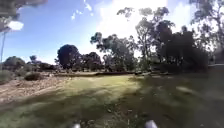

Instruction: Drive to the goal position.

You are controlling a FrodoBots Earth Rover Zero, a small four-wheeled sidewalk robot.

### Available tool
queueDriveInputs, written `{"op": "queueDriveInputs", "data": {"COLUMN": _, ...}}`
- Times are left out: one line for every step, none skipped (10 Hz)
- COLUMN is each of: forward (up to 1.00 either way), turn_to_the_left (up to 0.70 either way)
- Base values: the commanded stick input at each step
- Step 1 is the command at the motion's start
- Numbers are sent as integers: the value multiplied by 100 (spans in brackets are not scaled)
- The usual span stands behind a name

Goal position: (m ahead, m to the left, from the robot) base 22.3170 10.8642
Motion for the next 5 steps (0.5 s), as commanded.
{"op": "queueDriveInputs", "data": {"forward": 70, "turn_to_the_left": 0}}
{"op": "queueDriveInputs", "data": {"forward": 70, "turn_to_the_left": 0}}
{"op": "queueDriveInputs", "data": {"forward": 70, "turn_to_the_left": 0}}
{"op": "queueDriveInputs", "data": {"forward": 70, "turn_to_the_left": 0}}
{"op": "queueDriveInputs", "data": {"forward": 70, "turn_to_the_left": 0}}
